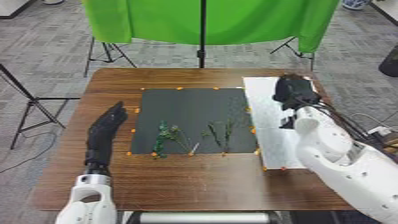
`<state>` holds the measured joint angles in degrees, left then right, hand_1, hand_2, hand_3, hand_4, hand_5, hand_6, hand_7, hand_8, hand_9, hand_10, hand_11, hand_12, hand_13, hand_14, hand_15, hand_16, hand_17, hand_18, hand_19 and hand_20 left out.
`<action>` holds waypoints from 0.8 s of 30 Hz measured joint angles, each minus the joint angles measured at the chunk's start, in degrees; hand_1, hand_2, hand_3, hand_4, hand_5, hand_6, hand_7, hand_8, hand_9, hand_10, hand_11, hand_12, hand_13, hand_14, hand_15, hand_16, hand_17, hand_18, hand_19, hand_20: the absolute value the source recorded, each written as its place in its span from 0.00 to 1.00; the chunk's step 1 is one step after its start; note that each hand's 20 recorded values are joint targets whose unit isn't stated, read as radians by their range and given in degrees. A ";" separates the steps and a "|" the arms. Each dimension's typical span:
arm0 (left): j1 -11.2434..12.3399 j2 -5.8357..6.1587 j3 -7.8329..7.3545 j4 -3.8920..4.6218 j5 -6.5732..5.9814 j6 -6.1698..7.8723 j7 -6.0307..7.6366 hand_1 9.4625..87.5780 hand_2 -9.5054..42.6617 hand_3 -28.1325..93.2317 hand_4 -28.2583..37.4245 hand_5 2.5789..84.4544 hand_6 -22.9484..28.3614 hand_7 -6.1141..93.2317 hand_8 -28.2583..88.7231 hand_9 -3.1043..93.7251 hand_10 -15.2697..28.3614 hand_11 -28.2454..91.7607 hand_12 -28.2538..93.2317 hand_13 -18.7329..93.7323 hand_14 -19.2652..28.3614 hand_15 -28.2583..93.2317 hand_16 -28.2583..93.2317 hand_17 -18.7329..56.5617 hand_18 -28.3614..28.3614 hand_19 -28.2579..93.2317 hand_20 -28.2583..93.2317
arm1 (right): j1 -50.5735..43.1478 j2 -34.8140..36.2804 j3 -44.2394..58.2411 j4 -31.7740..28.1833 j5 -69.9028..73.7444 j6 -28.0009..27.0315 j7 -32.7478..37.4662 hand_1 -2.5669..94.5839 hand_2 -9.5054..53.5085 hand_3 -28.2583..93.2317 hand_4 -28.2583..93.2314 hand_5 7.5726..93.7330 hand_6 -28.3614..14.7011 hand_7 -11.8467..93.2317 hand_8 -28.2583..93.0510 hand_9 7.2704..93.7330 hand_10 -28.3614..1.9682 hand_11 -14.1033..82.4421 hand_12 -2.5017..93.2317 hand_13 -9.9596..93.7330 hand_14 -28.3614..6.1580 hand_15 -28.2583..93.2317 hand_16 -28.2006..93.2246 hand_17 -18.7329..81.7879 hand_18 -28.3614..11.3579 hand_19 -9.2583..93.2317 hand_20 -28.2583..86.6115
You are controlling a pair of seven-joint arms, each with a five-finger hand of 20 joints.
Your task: Arrange flowers
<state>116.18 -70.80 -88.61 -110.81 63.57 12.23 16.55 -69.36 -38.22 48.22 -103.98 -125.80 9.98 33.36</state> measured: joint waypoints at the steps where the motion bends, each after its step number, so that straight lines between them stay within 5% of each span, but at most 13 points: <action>1: 0.21 0.01 -0.54 0.01 -0.70 0.13 -0.04 0.12 0.31 0.74 0.00 0.45 0.50 0.15 0.19 0.41 0.61 0.32 0.33 0.41 0.72 0.33 0.25 0.27 0.70 0.25 0.37 | 1.59 0.03 -1.17 -0.70 1.48 -0.09 -0.92 0.67 0.00 0.66 0.13 0.85 0.66 0.32 0.36 0.97 0.66 0.29 0.52 0.98 0.80 0.75 0.53 0.85 0.39 1.00 0.81; 5: 1.46 0.22 -3.33 -0.02 -4.93 1.45 -0.08 0.15 0.54 0.66 0.00 0.47 0.52 0.14 0.18 0.43 0.63 0.32 0.32 0.41 0.70 0.32 0.25 0.28 0.67 0.24 0.36 | 9.91 -1.35 -9.48 -0.90 6.77 -0.84 -5.73 0.67 0.00 0.66 0.13 0.85 0.66 0.31 0.36 0.97 0.66 0.28 0.52 0.98 0.80 0.75 0.53 0.85 0.39 1.00 0.81; 11: 3.18 1.68 -5.02 -0.09 -10.33 6.53 -0.07 0.22 0.68 0.60 0.00 0.48 0.54 0.14 0.18 0.44 0.65 0.32 0.31 0.42 0.69 0.32 0.24 0.30 0.63 0.24 0.36 | 20.31 -10.74 -20.79 4.28 12.28 -2.70 -11.99 0.67 0.00 0.66 0.13 0.85 0.66 0.31 0.36 0.97 0.66 0.28 0.52 0.98 0.80 0.75 0.53 0.85 0.39 1.00 0.81; 14: 3.34 2.17 -4.97 -0.01 -10.70 7.33 -0.17 0.22 0.70 0.61 0.00 0.48 0.55 0.14 0.18 0.45 0.65 0.32 0.30 0.43 0.69 0.32 0.23 0.30 0.63 0.24 0.36 | 23.21 -16.42 -24.35 6.08 13.14 -3.19 -12.67 0.67 0.00 0.66 0.12 0.85 0.67 0.31 0.36 0.97 0.66 0.27 0.52 0.98 0.80 0.75 0.53 0.85 0.39 1.00 0.81; 24: 1.73 2.84 -2.58 0.72 -10.18 6.84 -0.47 0.20 0.66 0.64 0.00 0.47 0.56 0.14 0.18 0.45 0.65 0.33 0.30 0.43 0.69 0.33 0.23 0.30 0.64 0.24 0.36 | 27.12 -30.90 -30.22 13.83 16.56 -9.83 -13.67 0.66 0.00 0.67 0.12 0.84 0.67 0.32 0.36 0.96 0.66 0.27 0.52 0.97 0.79 0.75 0.53 0.83 0.39 1.00 0.81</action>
<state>117.91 -67.96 -91.19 -110.09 53.39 19.07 16.08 -42.24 -69.12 18.01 -90.15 -109.23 0.16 19.69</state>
